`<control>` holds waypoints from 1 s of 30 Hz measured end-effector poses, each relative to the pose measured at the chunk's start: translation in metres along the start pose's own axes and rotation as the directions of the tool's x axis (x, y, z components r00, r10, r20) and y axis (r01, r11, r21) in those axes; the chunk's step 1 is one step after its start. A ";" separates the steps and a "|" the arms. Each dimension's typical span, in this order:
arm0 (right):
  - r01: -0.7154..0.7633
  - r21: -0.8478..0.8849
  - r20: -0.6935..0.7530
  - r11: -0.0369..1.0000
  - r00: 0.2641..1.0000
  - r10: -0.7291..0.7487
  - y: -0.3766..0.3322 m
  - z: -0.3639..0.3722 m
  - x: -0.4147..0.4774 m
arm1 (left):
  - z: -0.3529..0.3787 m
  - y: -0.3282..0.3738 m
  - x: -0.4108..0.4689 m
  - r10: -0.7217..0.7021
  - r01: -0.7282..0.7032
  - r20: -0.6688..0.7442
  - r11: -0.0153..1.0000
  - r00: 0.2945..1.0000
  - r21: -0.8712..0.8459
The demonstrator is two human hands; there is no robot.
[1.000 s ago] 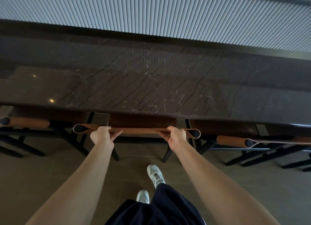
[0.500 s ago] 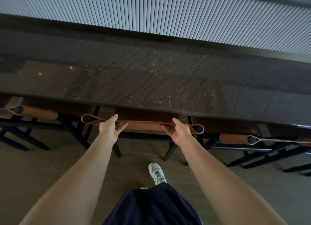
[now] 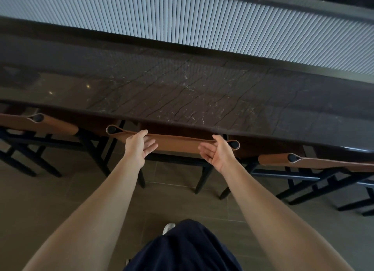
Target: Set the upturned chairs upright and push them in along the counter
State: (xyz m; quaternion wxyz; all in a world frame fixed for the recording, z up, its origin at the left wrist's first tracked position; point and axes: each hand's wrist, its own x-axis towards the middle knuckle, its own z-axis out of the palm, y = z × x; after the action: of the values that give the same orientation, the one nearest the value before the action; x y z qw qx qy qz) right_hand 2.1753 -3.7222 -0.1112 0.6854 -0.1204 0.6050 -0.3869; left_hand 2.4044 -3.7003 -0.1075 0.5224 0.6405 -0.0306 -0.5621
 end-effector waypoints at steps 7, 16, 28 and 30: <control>0.160 -0.144 0.131 0.977 0.981 -0.141 0.009 -0.029 -0.045 | -0.012 -0.019 -0.064 0.251 -0.258 0.064 0.953 0.966 0.161; 0.289 -0.282 0.255 0.915 0.942 -0.219 0.039 -0.053 -0.115 | -0.056 -0.065 -0.150 0.374 -0.373 0.012 0.920 0.927 0.124; 0.272 -0.352 0.402 0.895 0.908 -0.118 0.095 -0.019 -0.165 | -0.166 -0.063 -0.213 0.440 -0.439 -0.167 0.897 0.882 0.041; 0.268 -0.360 0.428 0.894 0.899 -0.097 0.106 -0.004 -0.170 | -0.186 -0.060 -0.214 0.437 -0.443 -0.198 0.896 0.877 0.018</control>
State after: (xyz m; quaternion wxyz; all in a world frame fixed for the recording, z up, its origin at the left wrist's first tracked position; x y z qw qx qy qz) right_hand 2.2181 -3.5347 -0.0540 0.7129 -0.3952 0.5056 -0.2826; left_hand 2.4327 -3.4209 -0.0351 0.6457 0.6618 -0.1155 -0.3630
